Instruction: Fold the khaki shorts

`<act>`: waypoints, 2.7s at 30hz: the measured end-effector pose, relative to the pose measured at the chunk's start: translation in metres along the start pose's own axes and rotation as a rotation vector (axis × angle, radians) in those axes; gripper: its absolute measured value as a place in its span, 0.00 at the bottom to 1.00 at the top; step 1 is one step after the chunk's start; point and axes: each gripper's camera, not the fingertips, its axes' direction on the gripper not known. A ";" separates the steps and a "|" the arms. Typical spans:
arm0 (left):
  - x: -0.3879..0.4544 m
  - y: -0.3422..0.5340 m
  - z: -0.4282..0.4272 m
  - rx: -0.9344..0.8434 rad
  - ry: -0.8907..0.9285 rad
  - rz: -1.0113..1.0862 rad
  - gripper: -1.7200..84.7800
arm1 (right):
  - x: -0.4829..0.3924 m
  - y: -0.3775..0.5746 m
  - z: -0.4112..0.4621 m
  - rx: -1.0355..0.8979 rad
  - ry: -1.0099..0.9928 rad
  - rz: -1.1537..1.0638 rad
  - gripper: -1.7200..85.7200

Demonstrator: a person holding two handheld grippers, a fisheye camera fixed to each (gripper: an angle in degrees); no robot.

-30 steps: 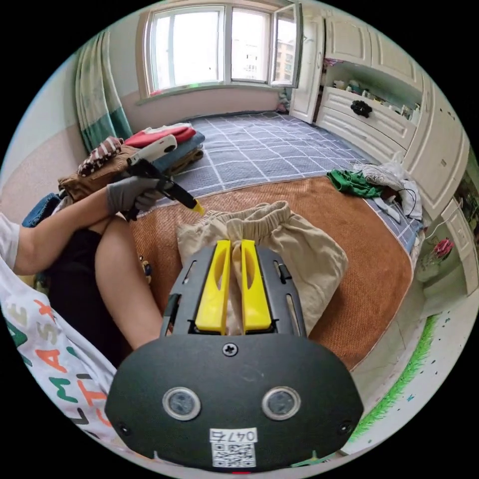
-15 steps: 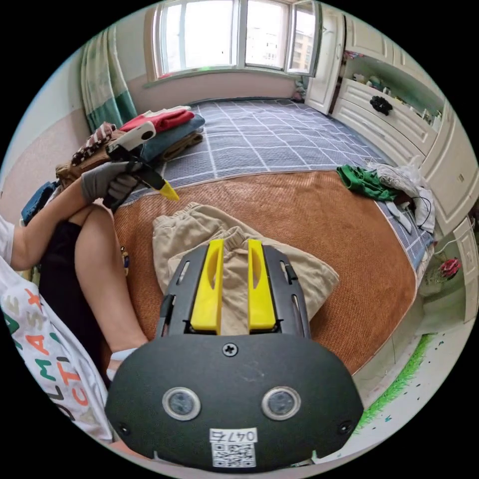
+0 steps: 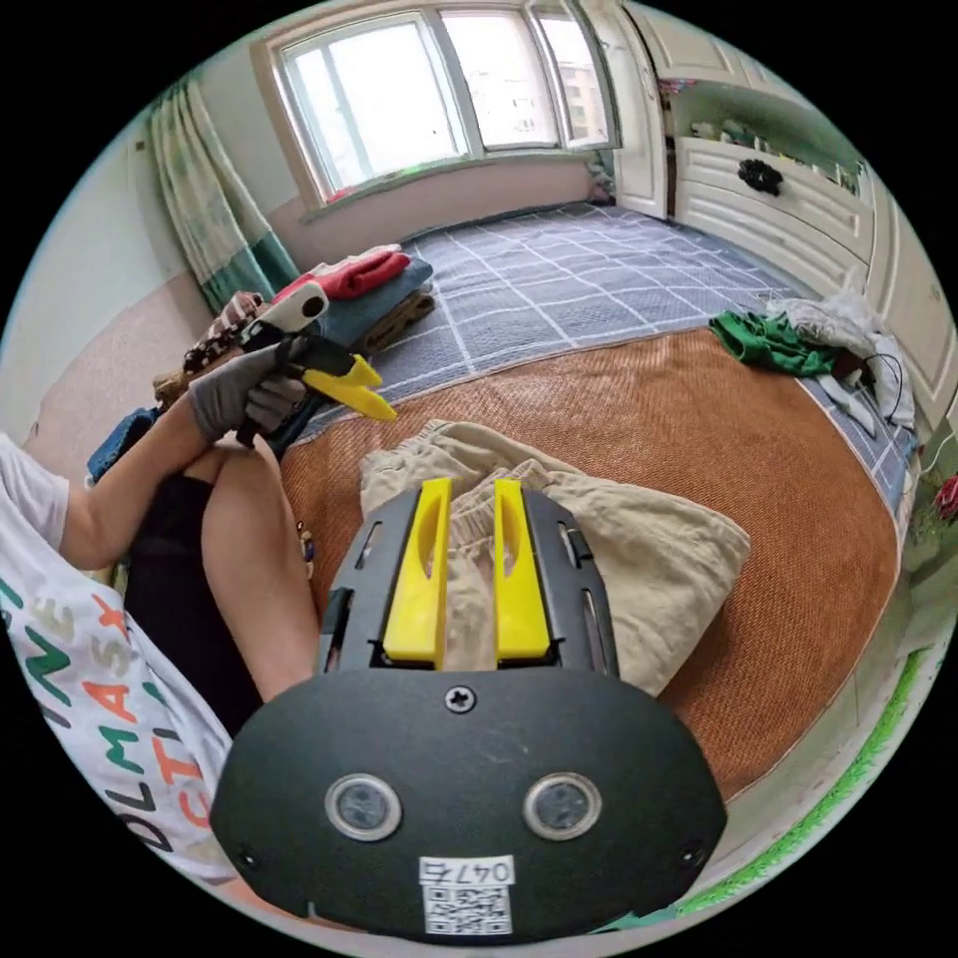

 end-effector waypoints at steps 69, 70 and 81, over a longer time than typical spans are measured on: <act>-0.057 0.065 0.376 -0.050 0.085 -0.131 0.23 | -0.006 0.140 0.076 -0.177 0.148 -0.124 0.12; -0.062 0.067 0.382 -0.060 0.052 -0.120 0.20 | 0.003 0.146 0.071 -0.186 0.121 -0.129 0.13; -0.167 0.108 0.400 -0.054 0.107 -0.135 0.14 | 0.254 0.276 0.013 0.022 0.184 0.532 0.14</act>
